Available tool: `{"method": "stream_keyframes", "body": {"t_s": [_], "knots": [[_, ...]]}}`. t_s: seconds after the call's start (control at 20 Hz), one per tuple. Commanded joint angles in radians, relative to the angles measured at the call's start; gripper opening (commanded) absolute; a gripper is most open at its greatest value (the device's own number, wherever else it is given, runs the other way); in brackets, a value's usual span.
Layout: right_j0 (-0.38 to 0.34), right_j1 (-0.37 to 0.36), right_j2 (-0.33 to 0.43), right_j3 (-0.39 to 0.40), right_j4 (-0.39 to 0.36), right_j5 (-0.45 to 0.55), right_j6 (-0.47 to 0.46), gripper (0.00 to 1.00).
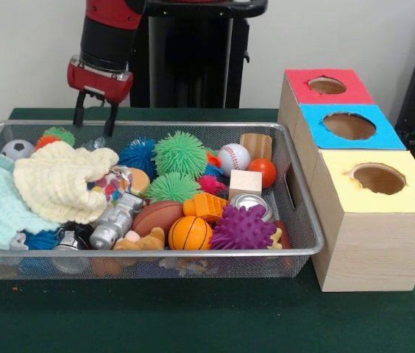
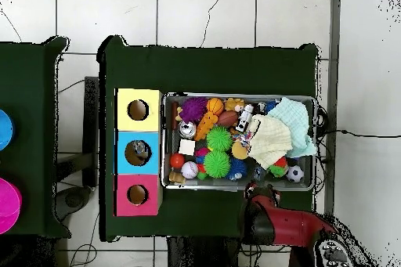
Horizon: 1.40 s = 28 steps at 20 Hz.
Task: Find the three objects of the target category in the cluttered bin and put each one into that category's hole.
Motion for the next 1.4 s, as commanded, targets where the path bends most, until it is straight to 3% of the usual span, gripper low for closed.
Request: {"method": "stream_keyframes", "body": {"t_s": [0.05,0.6,0.8,1.0,1.15,1.4], "knots": [[-0.037,0.158,0.114,-0.125,-0.026,-0.065,0.076,1.0],[-0.055,0.223,0.125,-0.136,-0.011,-0.088,0.087,1.0],[-0.059,0.211,0.131,-0.132,-0.014,-0.087,0.084,1.0],[-0.04,0.188,0.116,-0.133,-0.028,-0.132,0.08,1.0],[-0.03,0.178,0.107,-0.137,-0.048,-0.231,0.081,1.0],[-0.045,0.181,0.12,-0.149,-0.08,-0.265,0.075,1.0]]}}
